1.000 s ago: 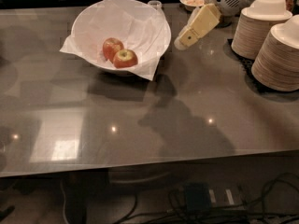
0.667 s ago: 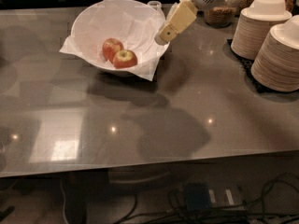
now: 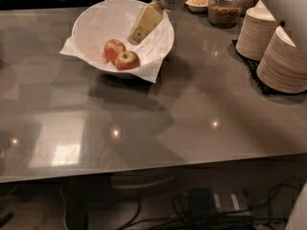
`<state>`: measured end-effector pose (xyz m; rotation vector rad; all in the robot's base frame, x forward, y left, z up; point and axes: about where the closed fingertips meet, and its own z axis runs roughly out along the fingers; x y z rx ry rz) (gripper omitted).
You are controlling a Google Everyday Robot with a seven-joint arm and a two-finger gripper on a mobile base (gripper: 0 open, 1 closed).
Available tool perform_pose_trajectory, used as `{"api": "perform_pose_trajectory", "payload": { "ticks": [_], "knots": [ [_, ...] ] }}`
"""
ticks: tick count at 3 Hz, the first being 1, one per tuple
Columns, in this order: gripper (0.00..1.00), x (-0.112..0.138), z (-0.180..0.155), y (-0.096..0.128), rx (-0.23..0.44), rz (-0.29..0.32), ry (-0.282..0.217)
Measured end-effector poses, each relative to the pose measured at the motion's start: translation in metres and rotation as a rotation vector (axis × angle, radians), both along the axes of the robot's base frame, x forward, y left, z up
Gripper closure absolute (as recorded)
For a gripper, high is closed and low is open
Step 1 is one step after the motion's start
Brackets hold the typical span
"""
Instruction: Pick apple from white bowl
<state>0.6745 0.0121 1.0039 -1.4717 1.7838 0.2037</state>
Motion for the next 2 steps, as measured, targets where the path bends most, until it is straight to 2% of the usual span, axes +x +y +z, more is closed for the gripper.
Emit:
{"api": "perform_pose_trajectory", "payload": {
  "ticks": [1, 2],
  "knots": [
    [0.00, 0.000, 0.000, 0.000, 0.000, 0.000, 0.000],
    [0.00, 0.007, -0.013, 0.014, 0.022, 0.024, 0.005]
  ]
}}
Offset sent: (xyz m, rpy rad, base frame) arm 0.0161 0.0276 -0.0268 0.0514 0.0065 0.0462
